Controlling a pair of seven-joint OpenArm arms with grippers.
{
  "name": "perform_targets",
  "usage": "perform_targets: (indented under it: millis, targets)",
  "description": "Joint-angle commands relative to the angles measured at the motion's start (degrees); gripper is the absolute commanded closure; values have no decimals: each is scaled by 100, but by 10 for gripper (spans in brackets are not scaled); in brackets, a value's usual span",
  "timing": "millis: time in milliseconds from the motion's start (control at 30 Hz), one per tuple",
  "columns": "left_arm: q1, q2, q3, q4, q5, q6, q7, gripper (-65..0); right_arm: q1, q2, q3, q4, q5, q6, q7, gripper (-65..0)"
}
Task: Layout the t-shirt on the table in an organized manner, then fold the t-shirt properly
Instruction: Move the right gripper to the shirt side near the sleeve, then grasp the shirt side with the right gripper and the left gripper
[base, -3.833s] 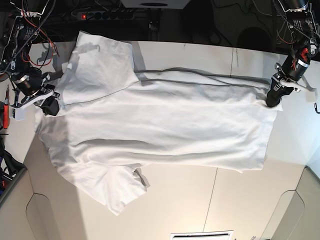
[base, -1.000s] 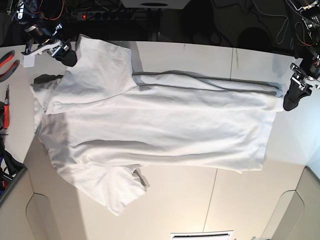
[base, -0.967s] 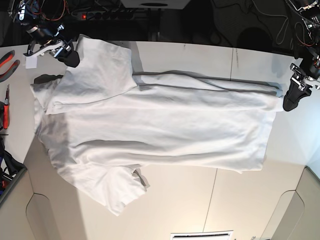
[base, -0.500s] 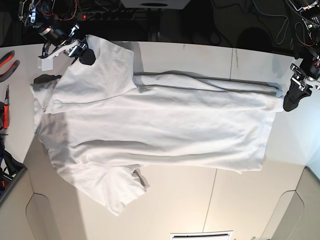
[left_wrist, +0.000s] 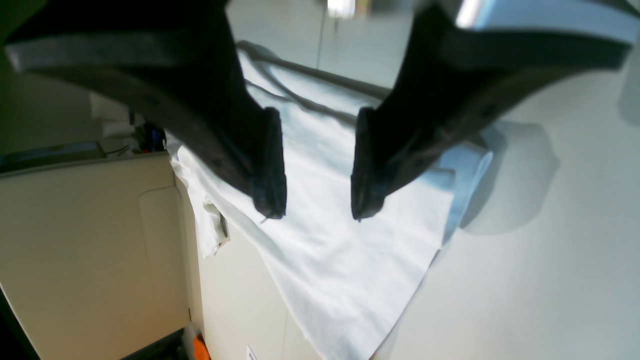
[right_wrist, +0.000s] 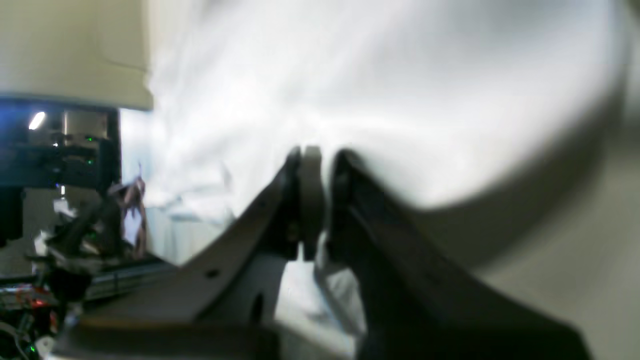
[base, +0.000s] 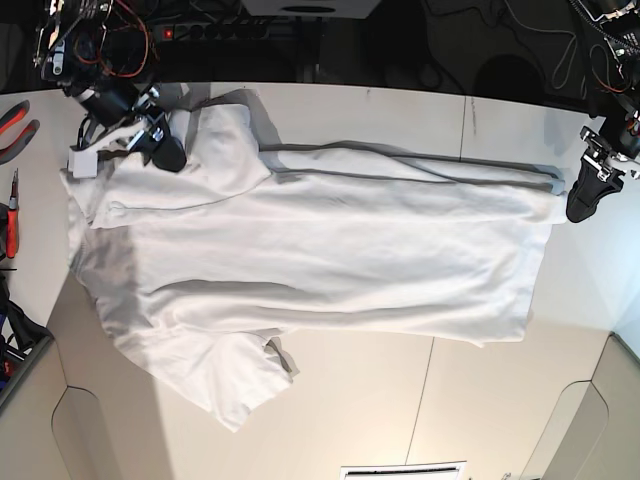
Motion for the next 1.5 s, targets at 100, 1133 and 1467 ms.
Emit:
perform_targets:
  millis: [100, 1133, 1467]
  targets:
    - [-13, -109, -31, 96, -149, -54, -63, -254, 570, -129, -2, 96, 85, 74, -76, 0]
    - [-13, -109, -28, 96, -149, -54, -63, -254, 2293, -393, -525, 94, -1506, 68, 654, -219]
    - [-15, -109, -28, 96, -149, -54, -63, -254, 2518, -393, -525, 94, -2234, -90, 474, -219]
